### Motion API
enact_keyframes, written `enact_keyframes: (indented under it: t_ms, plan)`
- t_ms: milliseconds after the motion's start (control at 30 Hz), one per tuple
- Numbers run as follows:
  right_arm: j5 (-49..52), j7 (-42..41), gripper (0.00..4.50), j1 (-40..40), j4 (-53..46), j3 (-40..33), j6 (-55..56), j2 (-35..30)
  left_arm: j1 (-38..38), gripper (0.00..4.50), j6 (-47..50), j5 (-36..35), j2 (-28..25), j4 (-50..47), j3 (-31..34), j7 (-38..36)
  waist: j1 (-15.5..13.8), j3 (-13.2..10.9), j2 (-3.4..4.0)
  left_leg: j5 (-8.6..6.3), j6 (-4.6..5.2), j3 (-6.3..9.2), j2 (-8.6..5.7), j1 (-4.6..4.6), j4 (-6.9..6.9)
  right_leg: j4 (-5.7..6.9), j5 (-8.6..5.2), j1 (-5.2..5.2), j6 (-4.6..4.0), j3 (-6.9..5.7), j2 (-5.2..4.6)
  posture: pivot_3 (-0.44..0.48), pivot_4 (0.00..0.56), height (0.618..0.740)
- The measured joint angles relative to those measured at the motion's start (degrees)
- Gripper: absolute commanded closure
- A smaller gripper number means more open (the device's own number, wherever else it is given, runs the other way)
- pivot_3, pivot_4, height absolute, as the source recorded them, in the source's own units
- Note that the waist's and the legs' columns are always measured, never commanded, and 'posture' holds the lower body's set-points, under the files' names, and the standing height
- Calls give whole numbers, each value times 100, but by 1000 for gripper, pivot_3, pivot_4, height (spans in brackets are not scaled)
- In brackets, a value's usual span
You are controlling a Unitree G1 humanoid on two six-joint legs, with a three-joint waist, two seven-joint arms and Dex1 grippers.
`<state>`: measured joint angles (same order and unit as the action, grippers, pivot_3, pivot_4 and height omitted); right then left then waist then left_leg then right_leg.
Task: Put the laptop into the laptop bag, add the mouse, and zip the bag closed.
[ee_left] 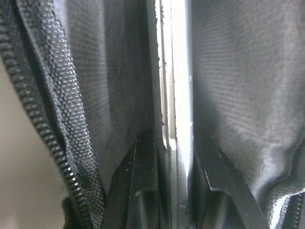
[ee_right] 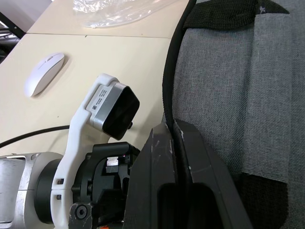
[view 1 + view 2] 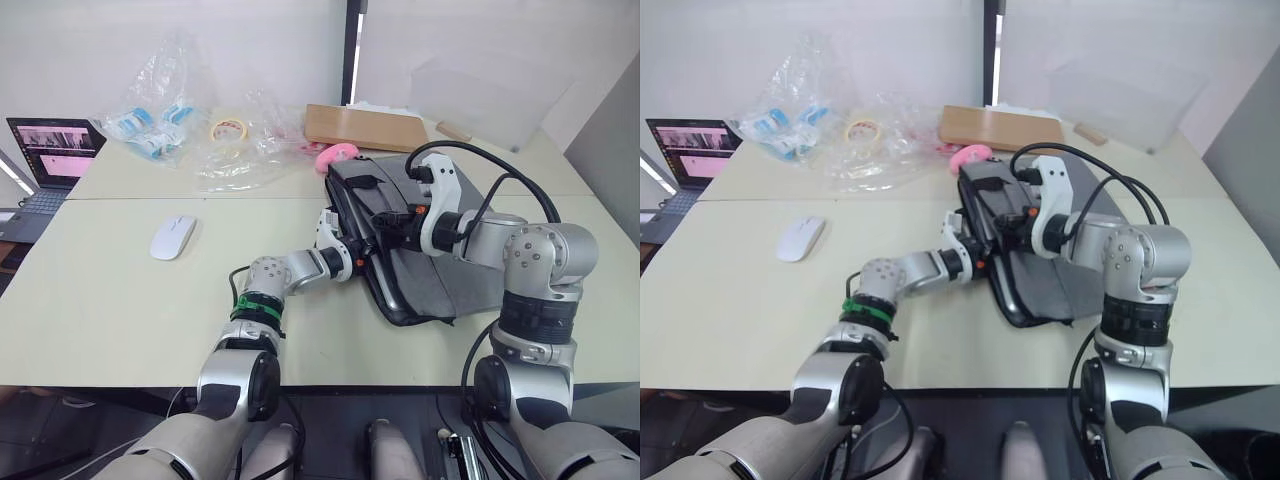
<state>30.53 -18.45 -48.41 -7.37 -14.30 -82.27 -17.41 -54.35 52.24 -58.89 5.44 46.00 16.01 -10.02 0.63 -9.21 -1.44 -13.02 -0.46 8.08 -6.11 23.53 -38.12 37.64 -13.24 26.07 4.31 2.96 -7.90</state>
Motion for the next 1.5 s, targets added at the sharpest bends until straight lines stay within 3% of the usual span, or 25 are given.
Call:
enact_keyframes:
  t_ms: [67, 133, 333, 667, 767, 1000, 1267, 1500]
  plan:
    - [0, 0, 4461, 0, 0, -1, 13, 0, 0, 4184, 1, 115, 5, 8, 41, -100, 3, 0, 0, -1, 1, 0, 1, 0, 0, 0, 0, 0, 0, 0, 1, 0, 150, 740]
    - [1, -1, 4500, 0, 3, -1, 36, 0, 0, 3170, 23, 233, 7, 2, 87, -191, 10, 0, 0, -2, 4, 0, 2, -1, 0, 1, 0, 0, 0, 0, 1, 0, 150, 740]
    - [2, -19, 4500, -1, 62, 6, 117, -45, 106, 1271, 258, 492, -80, -254, 126, -225, 29, 0, 0, -2, 3, 0, 3, -3, 0, 4, 1, 1, 0, 2, 2, 0, 150, 740]
    - [4, -61, 4500, -2, 239, 94, 317, -117, 584, 1271, 874, 485, -152, -1185, 312, -134, 44, 0, 0, -13, 23, -8, 5, -10, 0, 10, 1, 2, -1, 17, 6, 0, 150, 740]
    - [4, -62, 4500, -2, 248, 123, 330, -123, 661, 1978, 976, 476, -157, -1335, 391, -68, 44, 0, 0, -13, 23, -10, 6, -12, 0, 10, 1, 1, -1, 19, 6, 0, 150, 740]
    - [21, -76, 4500, -2, 247, 130, 329, -132, 765, 4273, 1082, 476, -135, -1539, 539, 67, 40, 0, 0, -14, 24, -20, 6, -13, 0, 10, 1, 1, 0, 25, 8, 0, 150, 740]
    - [123, -20, 4500, -2, 217, 133, 270, -73, 735, 4352, 1006, 535, -3, -1468, 550, 109, 37, 0, 0, -14, 25, -25, 6, -13, -7, 11, 3, 1, 2, 29, 8, 0, 150, 740]
    - [122, 86, 4500, -1, 196, 51, 206, 0, 257, 4352, 430, 928, 23, -651, 515, -207, 7, 0, 0, -16, 36, -28, 4, -9, -20, 8, 18, -1, 6, 29, 9, 0, 150, 740]
